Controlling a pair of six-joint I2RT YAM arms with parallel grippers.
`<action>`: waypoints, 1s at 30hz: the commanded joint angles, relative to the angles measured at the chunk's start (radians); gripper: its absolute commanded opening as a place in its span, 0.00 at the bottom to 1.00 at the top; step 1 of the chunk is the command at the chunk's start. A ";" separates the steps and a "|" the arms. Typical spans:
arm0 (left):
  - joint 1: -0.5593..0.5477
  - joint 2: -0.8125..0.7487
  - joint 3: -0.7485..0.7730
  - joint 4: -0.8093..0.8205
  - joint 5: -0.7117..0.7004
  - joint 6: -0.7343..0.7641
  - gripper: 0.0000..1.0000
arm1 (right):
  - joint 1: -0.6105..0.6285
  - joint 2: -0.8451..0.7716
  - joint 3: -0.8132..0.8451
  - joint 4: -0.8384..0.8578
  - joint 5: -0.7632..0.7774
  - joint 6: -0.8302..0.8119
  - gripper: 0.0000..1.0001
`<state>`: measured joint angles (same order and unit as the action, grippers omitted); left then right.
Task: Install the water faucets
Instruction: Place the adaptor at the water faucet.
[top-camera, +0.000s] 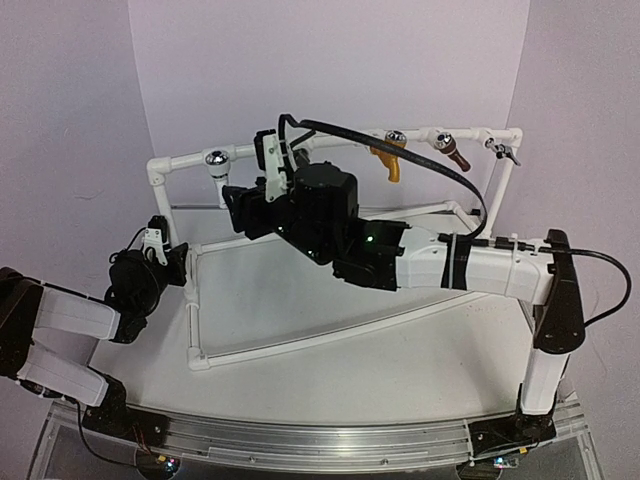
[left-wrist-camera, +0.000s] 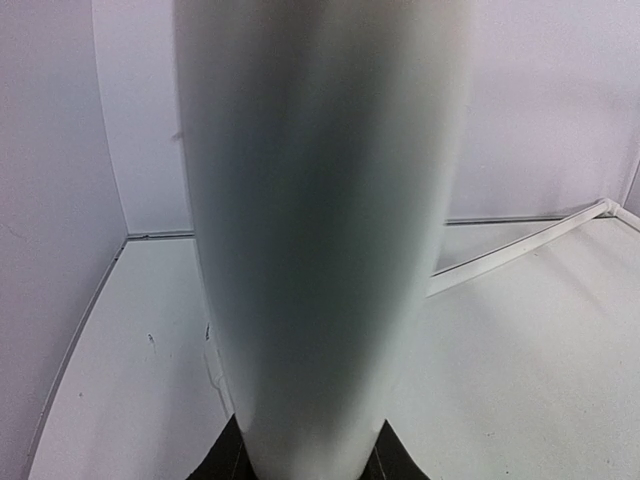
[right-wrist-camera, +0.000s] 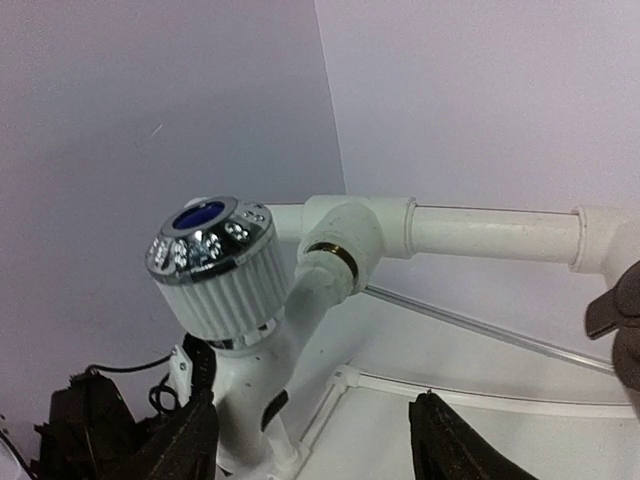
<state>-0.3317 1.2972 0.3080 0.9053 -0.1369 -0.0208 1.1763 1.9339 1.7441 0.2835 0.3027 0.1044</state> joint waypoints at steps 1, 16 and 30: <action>-0.045 0.010 0.029 0.004 0.182 -0.031 0.00 | -0.020 -0.083 0.039 -0.164 -0.049 -0.249 0.74; -0.044 0.003 0.026 -0.002 0.178 -0.028 0.00 | 0.005 -0.004 0.245 -0.408 -0.126 -0.824 0.82; -0.044 0.014 0.035 -0.005 0.186 -0.028 0.00 | 0.011 0.180 0.424 -0.207 0.026 -0.114 0.63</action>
<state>-0.3317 1.2972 0.3084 0.9051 -0.1379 -0.0215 1.1832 2.0486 2.0767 -0.0062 0.3100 -0.1963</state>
